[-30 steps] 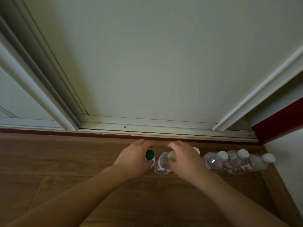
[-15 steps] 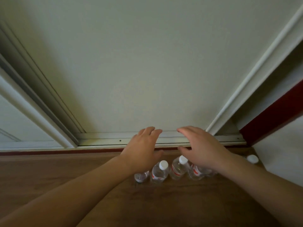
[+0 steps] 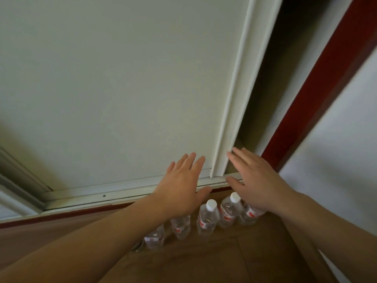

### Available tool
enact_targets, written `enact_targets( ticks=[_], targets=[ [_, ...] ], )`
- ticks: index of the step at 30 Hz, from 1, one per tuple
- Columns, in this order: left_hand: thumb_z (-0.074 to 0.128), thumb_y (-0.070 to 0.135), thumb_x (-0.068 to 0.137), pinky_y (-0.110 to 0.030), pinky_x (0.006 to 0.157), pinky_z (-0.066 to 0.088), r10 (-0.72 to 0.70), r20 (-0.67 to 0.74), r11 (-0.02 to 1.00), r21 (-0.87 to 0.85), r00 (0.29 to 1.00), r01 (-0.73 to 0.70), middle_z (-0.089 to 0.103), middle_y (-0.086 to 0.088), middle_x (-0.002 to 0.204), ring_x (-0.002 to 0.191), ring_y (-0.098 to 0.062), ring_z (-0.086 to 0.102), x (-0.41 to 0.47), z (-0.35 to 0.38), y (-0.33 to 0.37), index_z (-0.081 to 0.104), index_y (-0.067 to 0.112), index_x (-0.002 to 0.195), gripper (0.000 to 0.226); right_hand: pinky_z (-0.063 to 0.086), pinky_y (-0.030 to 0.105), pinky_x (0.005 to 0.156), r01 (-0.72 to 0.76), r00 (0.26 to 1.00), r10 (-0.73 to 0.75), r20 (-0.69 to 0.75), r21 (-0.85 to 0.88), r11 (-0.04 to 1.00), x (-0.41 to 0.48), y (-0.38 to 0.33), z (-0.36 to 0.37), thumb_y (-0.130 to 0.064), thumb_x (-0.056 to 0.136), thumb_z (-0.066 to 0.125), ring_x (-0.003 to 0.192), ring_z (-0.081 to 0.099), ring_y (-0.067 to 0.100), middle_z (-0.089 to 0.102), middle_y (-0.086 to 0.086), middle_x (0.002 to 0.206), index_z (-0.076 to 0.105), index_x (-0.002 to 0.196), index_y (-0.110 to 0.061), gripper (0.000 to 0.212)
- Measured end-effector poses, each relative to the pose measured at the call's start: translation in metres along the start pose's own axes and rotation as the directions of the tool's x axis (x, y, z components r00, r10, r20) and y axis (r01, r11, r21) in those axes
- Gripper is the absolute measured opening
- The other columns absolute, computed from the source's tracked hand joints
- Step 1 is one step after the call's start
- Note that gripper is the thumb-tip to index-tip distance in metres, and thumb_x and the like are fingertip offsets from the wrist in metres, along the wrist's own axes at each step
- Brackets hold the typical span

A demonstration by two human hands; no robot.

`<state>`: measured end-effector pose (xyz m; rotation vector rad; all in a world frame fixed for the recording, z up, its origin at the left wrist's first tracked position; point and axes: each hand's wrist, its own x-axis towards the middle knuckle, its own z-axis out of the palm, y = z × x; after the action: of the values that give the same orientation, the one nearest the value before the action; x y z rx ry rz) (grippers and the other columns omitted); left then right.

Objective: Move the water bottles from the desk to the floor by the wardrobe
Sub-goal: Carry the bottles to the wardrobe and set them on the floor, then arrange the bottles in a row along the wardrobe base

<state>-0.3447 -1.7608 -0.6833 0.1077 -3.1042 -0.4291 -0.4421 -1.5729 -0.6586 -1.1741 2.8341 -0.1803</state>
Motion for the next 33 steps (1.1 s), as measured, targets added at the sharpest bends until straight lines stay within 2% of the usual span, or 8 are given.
enact_targets(
  ticks=[3, 7, 10, 16, 21, 29, 33],
  targets=[
    [0.032, 0.057, 0.098, -0.049, 0.121, 0.008, -0.002, 0.030, 0.999, 0.036, 1.000, 0.001, 0.000, -0.005, 0.164, 0.150, -0.025, -0.003, 0.016, 0.018, 0.026, 0.003, 0.022, 0.155, 0.073, 0.005, 0.038, 0.119, -0.070, 0.997, 0.070, 0.013, -0.009, 0.998, -0.007, 0.035, 0.012, -0.050, 0.102, 0.027, 0.150, 0.000, 0.017, 0.005, -0.003, 0.164, 0.007, 0.156, -0.024, 0.064],
    [0.023, 0.055, 0.100, -0.046, 0.121, 0.007, 0.009, 0.051, 0.999, 0.046, 0.999, -0.011, 0.001, -0.004, 0.164, 0.150, -0.023, -0.002, 0.027, 0.033, 0.054, 0.004, 0.020, 0.156, 0.068, 0.008, 0.044, 0.121, -0.126, 0.991, 0.127, 0.028, -0.046, 0.991, -0.019, 0.071, 0.021, -0.050, 0.102, 0.022, 0.150, 0.000, 0.017, 0.006, -0.003, 0.164, 0.010, 0.156, -0.025, 0.061],
    [0.023, 0.053, 0.101, -0.042, 0.121, 0.006, 0.018, 0.028, 0.999, 0.026, 0.999, -0.019, 0.005, -0.003, 0.164, 0.150, -0.022, 0.001, 0.035, 0.046, 0.067, 0.006, 0.020, 0.155, 0.065, 0.012, 0.045, 0.121, -0.170, 0.985, 0.172, 0.024, -0.080, 0.982, -0.024, 0.092, 0.028, -0.051, 0.101, 0.021, 0.150, 0.006, 0.020, 0.012, -0.003, 0.164, 0.013, 0.155, -0.026, 0.060],
    [0.025, 0.051, 0.101, -0.046, 0.121, 0.014, 0.050, 0.049, 0.999, 0.011, 0.998, -0.051, 0.010, -0.003, 0.164, 0.150, -0.021, 0.006, 0.051, 0.084, 0.085, 0.010, 0.019, 0.155, 0.064, 0.015, 0.042, 0.121, -0.218, 0.975, 0.220, 0.014, -0.076, 0.973, -0.030, 0.119, 0.051, -0.048, 0.102, 0.024, 0.149, 0.013, 0.021, 0.018, -0.001, 0.162, 0.016, 0.155, -0.024, 0.059],
    [0.030, 0.048, 0.101, -0.043, 0.121, 0.017, 0.065, 0.065, 0.997, -0.048, 0.996, -0.062, 0.015, -0.003, 0.163, 0.149, -0.021, 0.012, 0.066, 0.110, 0.097, 0.013, 0.018, 0.155, 0.063, 0.019, 0.040, 0.120, -0.262, 0.965, 0.262, 0.019, 0.010, 0.965, -0.038, 0.142, 0.067, -0.046, 0.102, 0.027, 0.148, 0.019, 0.020, 0.022, 0.000, 0.161, 0.020, 0.154, -0.022, 0.057],
    [0.038, 0.043, 0.101, -0.034, 0.117, 0.020, 0.061, 0.081, 0.998, -0.041, 0.995, -0.057, 0.025, -0.003, 0.159, 0.145, -0.020, 0.024, 0.078, 0.138, 0.090, 0.017, 0.015, 0.153, 0.063, 0.021, 0.038, 0.119, -0.232, 0.971, 0.218, 0.099, 0.163, 0.959, -0.023, 0.141, 0.103, -0.043, 0.103, 0.029, 0.148, 0.017, 0.017, 0.020, -0.003, 0.162, 0.018, 0.155, -0.025, 0.056],
    [0.042, 0.038, 0.099, -0.035, 0.112, 0.031, 0.033, 0.127, 0.999, -0.046, 0.991, -0.028, 0.036, -0.005, 0.152, 0.137, -0.022, 0.036, 0.081, 0.151, 0.083, 0.023, 0.014, 0.151, 0.061, 0.024, 0.033, 0.115, -0.195, 0.978, 0.176, 0.108, 0.191, 0.962, -0.018, 0.141, 0.115, -0.040, 0.104, 0.032, 0.146, 0.021, 0.015, 0.024, -0.003, 0.160, 0.021, 0.154, -0.023, 0.054]
  ],
)
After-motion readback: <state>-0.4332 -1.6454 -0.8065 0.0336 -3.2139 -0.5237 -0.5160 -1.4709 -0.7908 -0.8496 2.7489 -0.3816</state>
